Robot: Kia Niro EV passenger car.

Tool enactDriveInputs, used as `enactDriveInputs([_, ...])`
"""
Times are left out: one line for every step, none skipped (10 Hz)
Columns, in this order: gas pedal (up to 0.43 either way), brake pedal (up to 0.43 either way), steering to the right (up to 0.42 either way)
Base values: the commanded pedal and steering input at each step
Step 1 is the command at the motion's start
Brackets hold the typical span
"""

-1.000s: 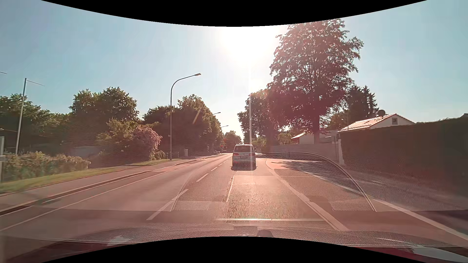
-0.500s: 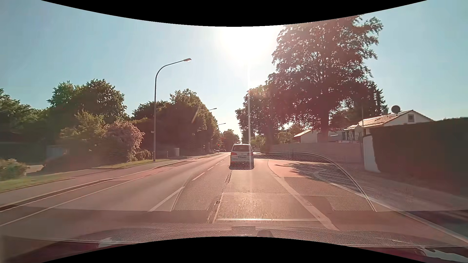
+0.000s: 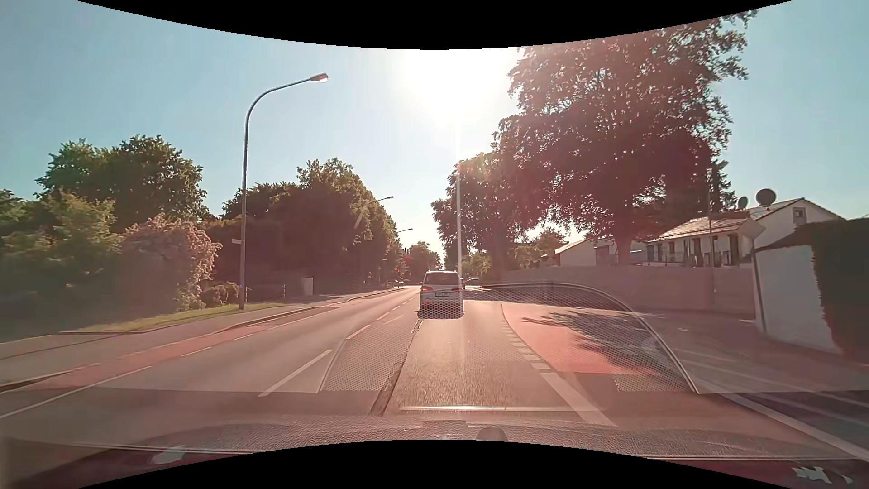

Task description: Follow the waypoints while adhering to traffic rules and regulations

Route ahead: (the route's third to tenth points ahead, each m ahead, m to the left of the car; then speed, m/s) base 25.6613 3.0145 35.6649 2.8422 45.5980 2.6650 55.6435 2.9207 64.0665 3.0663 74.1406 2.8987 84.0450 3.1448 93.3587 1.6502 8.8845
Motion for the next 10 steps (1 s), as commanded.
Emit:
enactDriveInputs([0.157, 0.006, 0.010])
enactDriveInputs([0.157, 0.006, 0.009])
enactDriveInputs([0.169, 0.006, 0.009])
enactDriveInputs([0.169, 0.006, 0.009])
enactDriveInputs([0.169, 0.006, 0.009])
enactDriveInputs([0.169, 0.006, 0.009])
enactDriveInputs([0.169, 0.006, 0.009])
enactDriveInputs([0.169, 0.000, 0.009])
enactDriveInputs([0.169, 0.006, 0.009])
enactDriveInputs([0.169, 0.006, 0.009])
